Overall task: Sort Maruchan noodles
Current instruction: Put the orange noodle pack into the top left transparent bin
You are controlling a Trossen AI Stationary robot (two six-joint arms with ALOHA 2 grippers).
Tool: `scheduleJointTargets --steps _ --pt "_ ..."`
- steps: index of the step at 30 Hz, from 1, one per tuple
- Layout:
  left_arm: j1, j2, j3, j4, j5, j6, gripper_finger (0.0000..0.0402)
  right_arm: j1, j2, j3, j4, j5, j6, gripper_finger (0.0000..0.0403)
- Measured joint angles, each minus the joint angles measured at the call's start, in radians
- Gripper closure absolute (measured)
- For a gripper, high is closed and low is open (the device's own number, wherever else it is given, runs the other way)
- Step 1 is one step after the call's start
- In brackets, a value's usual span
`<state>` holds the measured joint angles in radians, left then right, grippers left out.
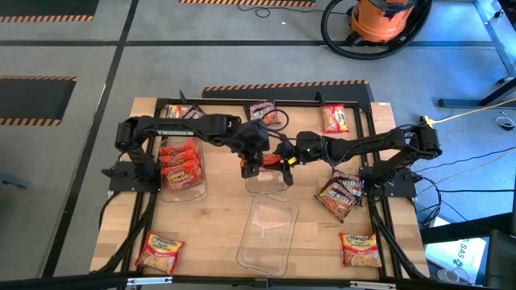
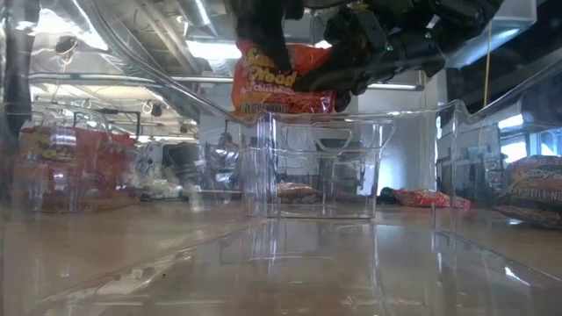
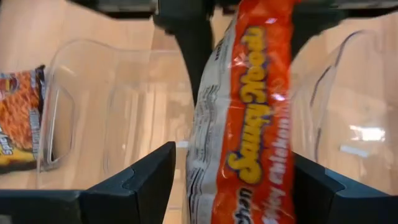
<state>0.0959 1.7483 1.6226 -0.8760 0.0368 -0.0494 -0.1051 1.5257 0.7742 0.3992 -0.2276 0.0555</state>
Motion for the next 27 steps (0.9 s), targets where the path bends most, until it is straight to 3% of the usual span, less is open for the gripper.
scheduleJointTargets --steps 4,8,16,22,27 --pt "0.004 0.021 0.000 -0.030 0.002 -0.015 0.0169 0.000 0.000 -0.001 0.000 0.000 -0.002 0.0317" --pt "0.004 0.032 0.000 -0.053 0.008 -0.018 0.0215 0.000 0.000 -0.002 0.008 0.000 -0.008 0.0303" --pt "0.003 0.007 0.000 -0.062 0.007 -0.012 0.0329 -0.001 -0.007 -0.001 0.049 -0.003 -0.003 0.0200" --pt "-0.011 -0.093 0.000 -0.158 -0.011 -0.067 0.0343 0.000 -0.162 0.000 -0.130 -0.039 -0.029 0.0122" --pt "-0.039 -0.201 0.000 -0.345 -0.100 -0.177 0.0342 0.001 -0.290 -0.008 -0.275 -0.042 -0.040 0.0095"
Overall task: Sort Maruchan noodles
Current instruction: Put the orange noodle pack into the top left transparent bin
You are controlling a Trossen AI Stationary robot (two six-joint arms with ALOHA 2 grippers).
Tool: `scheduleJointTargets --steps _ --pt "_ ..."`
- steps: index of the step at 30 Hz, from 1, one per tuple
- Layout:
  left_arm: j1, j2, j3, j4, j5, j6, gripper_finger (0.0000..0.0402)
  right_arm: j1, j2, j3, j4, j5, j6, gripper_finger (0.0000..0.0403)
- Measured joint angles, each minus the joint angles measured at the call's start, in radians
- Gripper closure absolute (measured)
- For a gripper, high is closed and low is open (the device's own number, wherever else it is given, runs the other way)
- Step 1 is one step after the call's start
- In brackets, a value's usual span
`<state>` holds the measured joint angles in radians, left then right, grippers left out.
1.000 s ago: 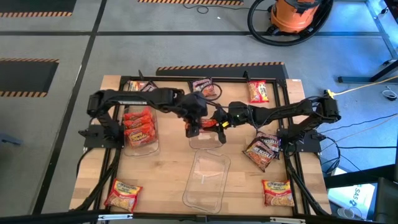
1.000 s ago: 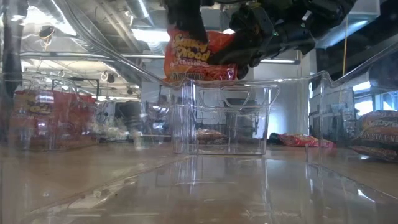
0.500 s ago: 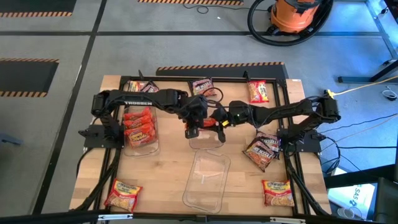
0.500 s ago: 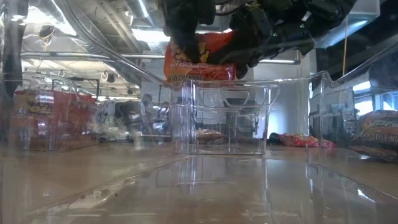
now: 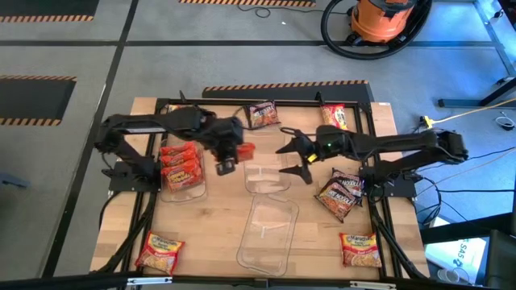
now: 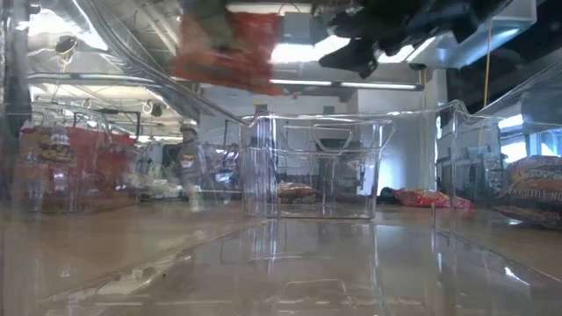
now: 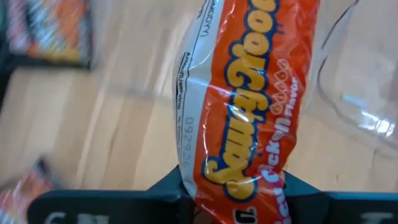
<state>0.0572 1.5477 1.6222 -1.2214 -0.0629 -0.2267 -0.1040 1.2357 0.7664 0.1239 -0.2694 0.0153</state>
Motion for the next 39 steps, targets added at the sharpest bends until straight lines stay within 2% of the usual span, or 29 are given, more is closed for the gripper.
scheduleJointTargets --steps 5,8,16,23,39 --pt "-0.068 -0.100 -0.007 -0.192 -0.056 -0.166 0.0342 0.000 -0.024 -0.039 -0.023 0.012 0.003 0.0092" --pt "-0.113 -0.168 -0.055 -0.252 -0.078 -0.278 0.0341 0.000 -0.024 -0.068 -0.010 0.015 0.005 0.0093" --pt "-0.228 -0.361 -0.302 -0.257 -0.066 -0.528 0.0341 0.000 -0.023 -0.089 0.002 0.030 0.029 0.0094" --pt "-0.336 -0.439 -0.513 -0.232 -0.043 -0.622 0.0341 0.000 -0.023 -0.089 0.008 0.048 0.022 0.0094" --pt "-0.424 -0.436 -0.860 0.176 0.022 -0.629 0.0340 -0.001 -0.023 -0.089 0.009 0.051 0.031 0.0094"
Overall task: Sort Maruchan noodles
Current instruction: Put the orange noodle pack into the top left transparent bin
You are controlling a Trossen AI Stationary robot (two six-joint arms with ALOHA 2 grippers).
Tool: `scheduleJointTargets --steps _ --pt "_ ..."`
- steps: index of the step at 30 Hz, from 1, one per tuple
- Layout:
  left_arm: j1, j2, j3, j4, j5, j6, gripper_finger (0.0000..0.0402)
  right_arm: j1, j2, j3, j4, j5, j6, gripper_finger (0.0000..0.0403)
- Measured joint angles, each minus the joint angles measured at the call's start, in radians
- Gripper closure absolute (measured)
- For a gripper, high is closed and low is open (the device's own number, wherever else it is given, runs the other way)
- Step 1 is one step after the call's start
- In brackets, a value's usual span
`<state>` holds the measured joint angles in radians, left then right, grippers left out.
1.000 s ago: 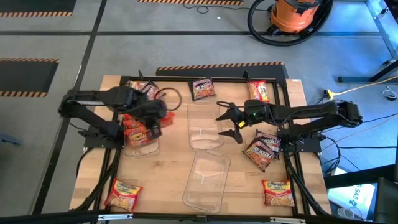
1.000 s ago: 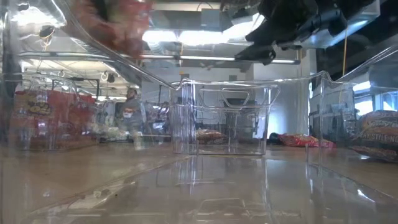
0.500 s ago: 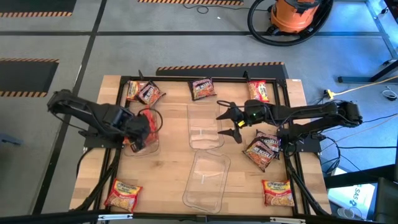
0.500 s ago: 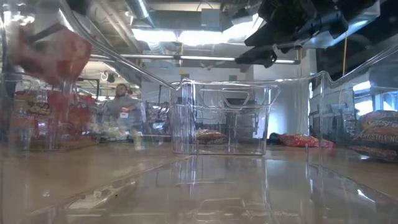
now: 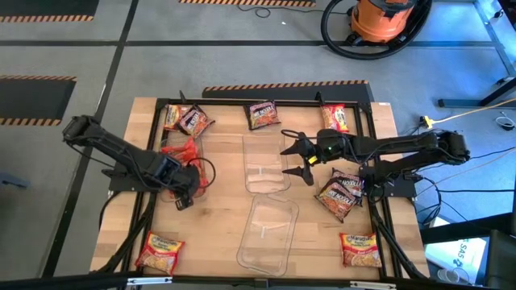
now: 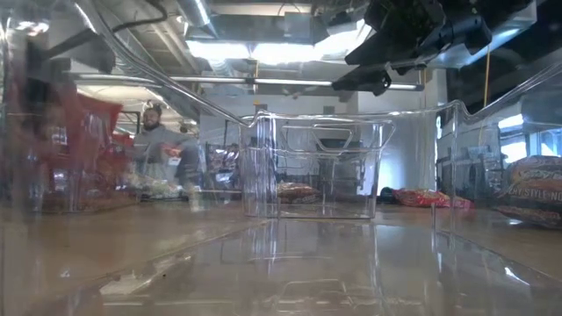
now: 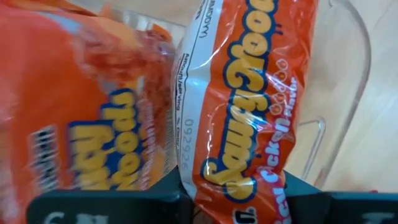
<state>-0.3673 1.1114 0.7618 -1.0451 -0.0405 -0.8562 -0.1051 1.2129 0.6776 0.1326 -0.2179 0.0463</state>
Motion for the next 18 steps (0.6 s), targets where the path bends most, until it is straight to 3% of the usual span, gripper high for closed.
scheduleJointTargets --steps 11,18 --pt "0.000 -0.003 -0.089 0.065 -0.004 -0.053 0.0337 0.000 0.000 0.000 0.000 0.000 0.001 0.0094" --pt "0.000 0.000 -0.094 0.061 -0.002 -0.043 0.0278 0.000 0.000 0.000 0.000 0.000 0.001 0.0094"
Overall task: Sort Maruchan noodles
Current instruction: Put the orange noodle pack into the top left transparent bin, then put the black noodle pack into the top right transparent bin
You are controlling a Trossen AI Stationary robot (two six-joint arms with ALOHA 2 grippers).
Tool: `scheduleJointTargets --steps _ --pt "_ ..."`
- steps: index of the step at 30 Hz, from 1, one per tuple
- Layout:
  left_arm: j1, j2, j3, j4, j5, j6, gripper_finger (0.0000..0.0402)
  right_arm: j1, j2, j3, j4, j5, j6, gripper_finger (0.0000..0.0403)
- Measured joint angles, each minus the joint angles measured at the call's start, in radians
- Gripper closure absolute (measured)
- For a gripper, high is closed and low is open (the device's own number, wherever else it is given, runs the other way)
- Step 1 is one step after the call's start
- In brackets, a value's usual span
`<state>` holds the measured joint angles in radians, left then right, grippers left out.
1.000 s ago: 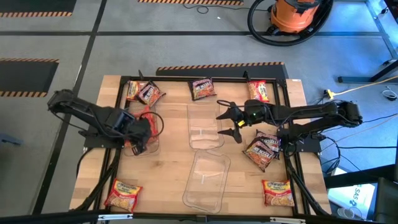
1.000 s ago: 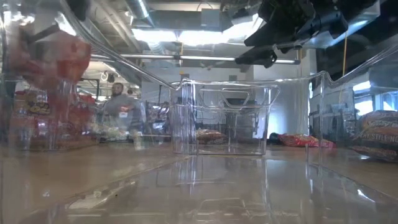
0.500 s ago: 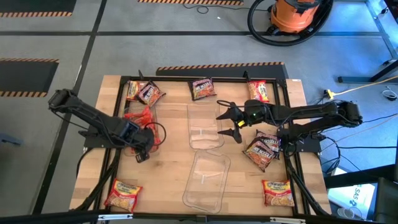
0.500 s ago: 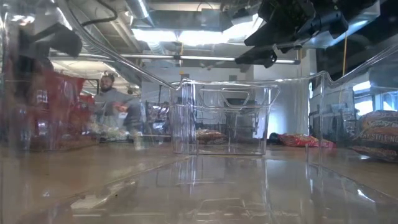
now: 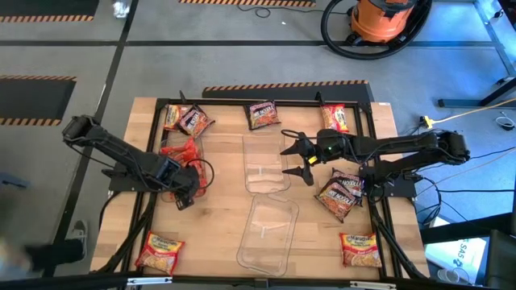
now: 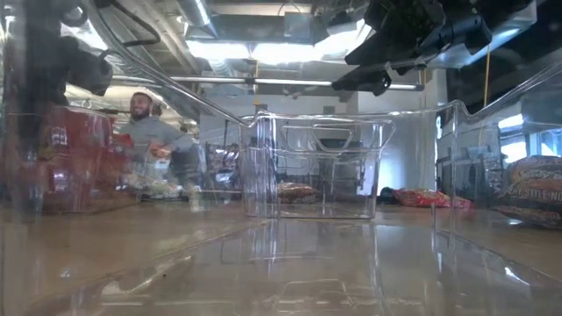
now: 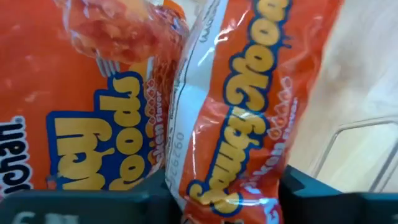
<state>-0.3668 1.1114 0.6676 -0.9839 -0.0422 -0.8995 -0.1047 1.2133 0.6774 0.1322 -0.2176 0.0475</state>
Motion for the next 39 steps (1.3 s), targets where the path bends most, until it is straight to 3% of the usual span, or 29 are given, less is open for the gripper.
scheduleJointTargets --steps 6,13,15,18,22,25,29,32,35,39 --pt "0.010 -0.011 0.009 -0.021 0.063 0.016 0.0240 0.000 0.000 0.000 0.000 0.000 0.000 0.0094" --pt "0.046 -0.051 0.144 -0.171 0.084 0.037 0.0238 0.000 0.000 0.000 0.000 0.000 0.000 0.0094" --pt "0.066 -0.057 0.218 -0.230 0.063 0.050 0.0238 0.000 0.000 0.000 0.001 0.000 0.000 0.0094" --pt "0.089 -0.068 0.333 -0.260 -0.067 0.071 0.0238 0.000 0.000 0.000 0.001 0.000 0.000 0.0094" --pt "0.090 -0.076 0.397 -0.066 -0.336 0.189 0.0238 0.000 0.000 0.000 0.001 0.000 0.005 0.0094" --pt "0.090 -0.071 0.374 0.207 -0.418 0.377 0.0238 0.000 0.000 0.000 -0.002 0.000 0.051 0.0094" --pt "0.090 -0.031 0.285 0.586 -0.312 0.605 0.0238 0.001 -0.022 0.000 -0.057 -0.001 0.077 0.0094" --pt "0.089 0.022 0.217 0.815 -0.214 0.688 0.0238 0.001 -0.061 0.000 -0.137 -0.003 0.106 0.0094" --pt "0.089 0.092 0.178 0.979 -0.178 0.700 0.0238 0.014 -0.118 0.000 -0.224 -0.012 0.157 0.0094" --pt "0.079 0.206 0.163 1.071 -0.169 0.700 0.0238 0.086 -0.187 0.000 -0.328 -0.014 0.246 0.0094"
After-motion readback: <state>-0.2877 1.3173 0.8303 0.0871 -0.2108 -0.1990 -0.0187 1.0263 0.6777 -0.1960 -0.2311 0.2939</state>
